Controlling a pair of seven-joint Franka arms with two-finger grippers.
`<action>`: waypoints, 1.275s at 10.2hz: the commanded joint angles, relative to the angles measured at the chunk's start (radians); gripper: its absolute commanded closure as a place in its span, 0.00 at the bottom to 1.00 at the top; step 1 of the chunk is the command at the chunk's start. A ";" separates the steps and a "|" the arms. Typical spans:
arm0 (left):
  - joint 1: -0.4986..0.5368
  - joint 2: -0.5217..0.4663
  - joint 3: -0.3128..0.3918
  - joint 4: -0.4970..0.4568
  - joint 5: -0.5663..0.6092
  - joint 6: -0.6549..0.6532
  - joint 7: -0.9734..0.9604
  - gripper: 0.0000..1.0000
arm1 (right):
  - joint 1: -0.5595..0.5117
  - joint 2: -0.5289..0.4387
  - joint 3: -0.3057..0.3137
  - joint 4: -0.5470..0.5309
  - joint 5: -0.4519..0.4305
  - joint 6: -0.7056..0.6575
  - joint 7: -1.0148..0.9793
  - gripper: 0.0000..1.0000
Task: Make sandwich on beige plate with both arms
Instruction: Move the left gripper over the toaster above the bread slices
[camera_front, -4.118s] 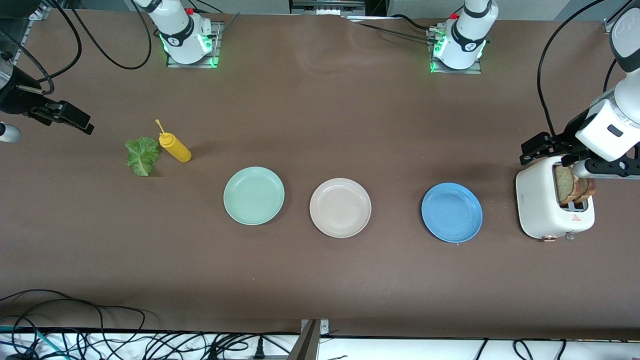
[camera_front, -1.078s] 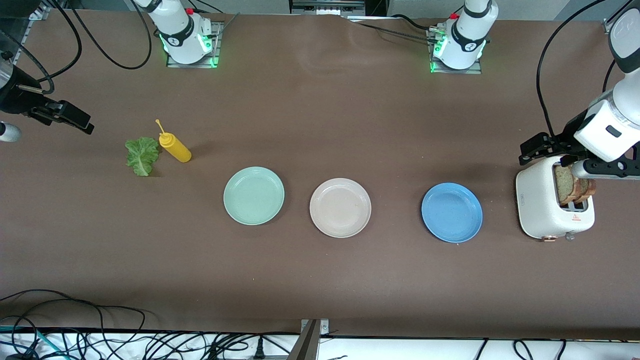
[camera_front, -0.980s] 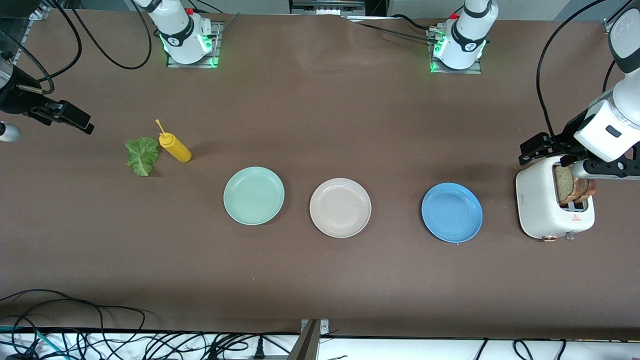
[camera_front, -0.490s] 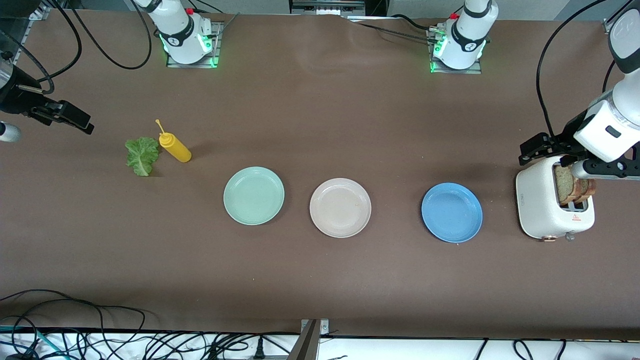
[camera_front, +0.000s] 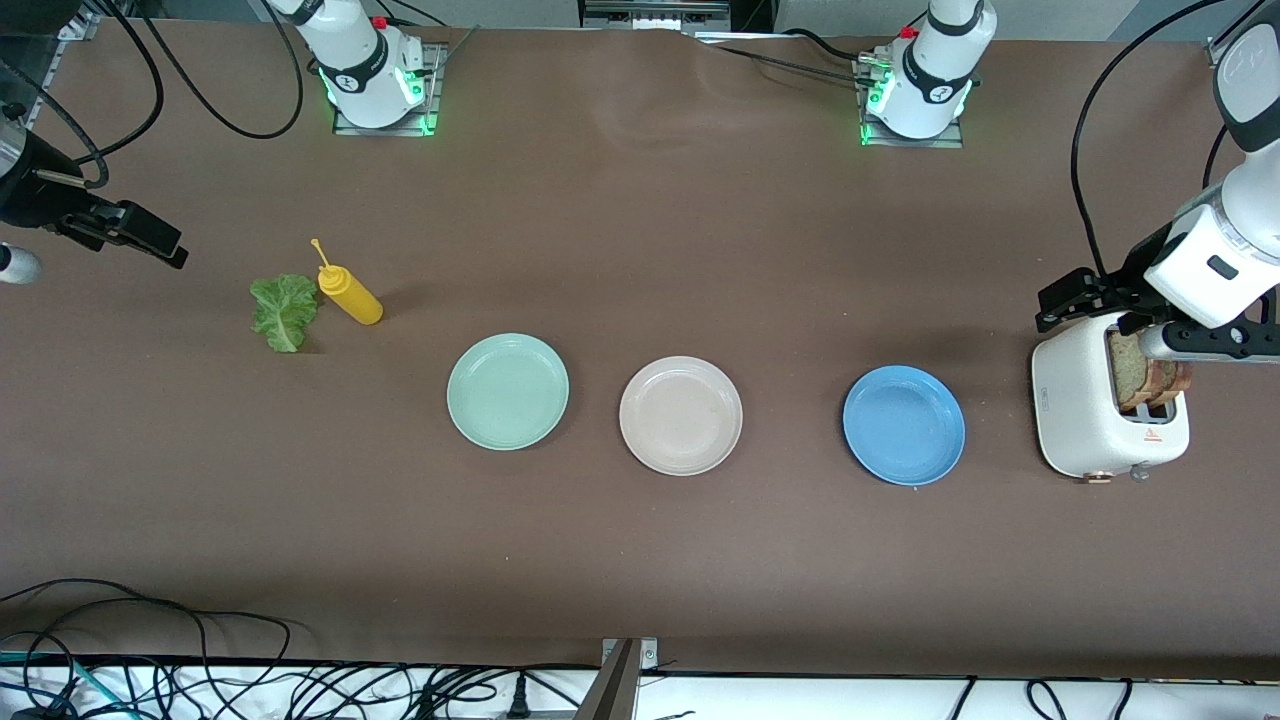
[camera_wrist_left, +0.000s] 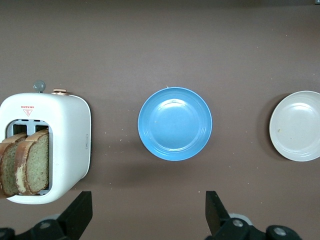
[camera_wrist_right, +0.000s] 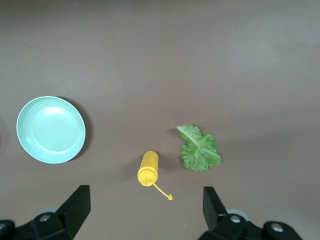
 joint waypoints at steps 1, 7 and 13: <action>0.003 0.000 -0.006 0.010 0.022 0.002 -0.016 0.00 | 0.002 -0.008 -0.002 0.010 0.005 -0.012 -0.008 0.00; 0.003 0.000 -0.006 0.007 0.022 0.002 -0.016 0.00 | 0.002 -0.010 0.018 0.011 0.008 -0.001 -0.005 0.00; 0.109 0.038 0.000 0.015 0.023 0.016 0.097 0.00 | 0.000 -0.008 0.014 0.011 0.008 -0.006 -0.005 0.00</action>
